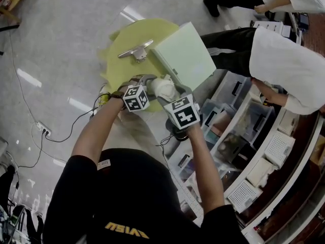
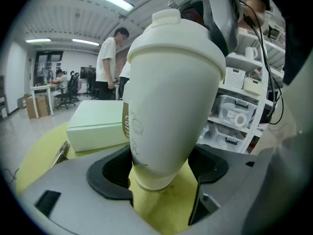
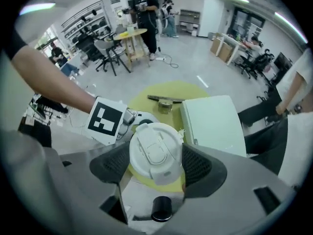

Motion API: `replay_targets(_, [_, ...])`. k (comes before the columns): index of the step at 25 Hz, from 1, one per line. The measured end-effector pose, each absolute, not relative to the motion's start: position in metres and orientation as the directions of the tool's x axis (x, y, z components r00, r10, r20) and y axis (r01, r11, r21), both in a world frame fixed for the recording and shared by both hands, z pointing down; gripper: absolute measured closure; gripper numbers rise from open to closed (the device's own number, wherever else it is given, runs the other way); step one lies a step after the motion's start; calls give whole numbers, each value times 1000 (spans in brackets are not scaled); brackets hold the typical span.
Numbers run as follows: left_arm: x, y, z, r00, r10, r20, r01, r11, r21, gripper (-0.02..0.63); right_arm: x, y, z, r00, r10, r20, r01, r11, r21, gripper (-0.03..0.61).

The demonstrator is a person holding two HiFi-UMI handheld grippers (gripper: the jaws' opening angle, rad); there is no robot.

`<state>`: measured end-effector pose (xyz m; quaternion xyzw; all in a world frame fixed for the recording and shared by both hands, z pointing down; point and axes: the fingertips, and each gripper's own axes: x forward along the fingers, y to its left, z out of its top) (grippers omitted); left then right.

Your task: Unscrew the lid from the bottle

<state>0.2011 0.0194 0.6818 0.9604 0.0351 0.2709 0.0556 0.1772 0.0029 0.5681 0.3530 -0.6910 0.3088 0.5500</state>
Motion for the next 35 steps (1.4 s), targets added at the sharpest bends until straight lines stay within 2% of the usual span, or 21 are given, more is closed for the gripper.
replay_targets(3, [203,17,682,849,98,519,38,-991,126,244,176,3,568,-127,-78,989,-718,695,-38,247])
replay_targets(7, [207,17,681,847,113,519,50,-990,134,244,175,7,569,-58,14,998,-484,874,-40,247])
replay_targets(11, [201,18,682,842,114,527,48,-989,136,244,170,13,572,-21,36,999,-274,961,-40,247])
replay_targets(16, [202,16,682,841,105,530,43,-991,129,244,171,13,574,8,40,999,-232,972,-37,247])
replay_targets(21, [201,17,683,831,107,547,43,-991,128,244,171,12,572,-46,16,999,-294,955,-29,244])
replay_targets(23, [202,17,683,822,109,559,41,-990,132,244,174,9,567,-66,-24,998,-384,923,-3,221])
replay_targets(25, [201,22,683,814,114,569,39,-989,143,244,174,9,554,-118,-74,990,-530,848,1,205])
replay_targets(27, [199,22,683,809,117,575,38,-988,148,245,172,5,540,-177,-145,973,-718,695,-27,189])
replay_targets(30, [197,18,683,806,114,580,36,-989,145,244,177,-7,534,-180,-287,941,-932,355,-70,159])
replay_targets(32, [198,20,683,806,114,580,34,-988,148,244,186,-7,541,-112,-329,938,-981,189,-51,149])
replay_targets(35, [200,22,682,805,120,581,38,-988,152,245,197,-1,552,-34,-320,947,-995,97,-3,143])
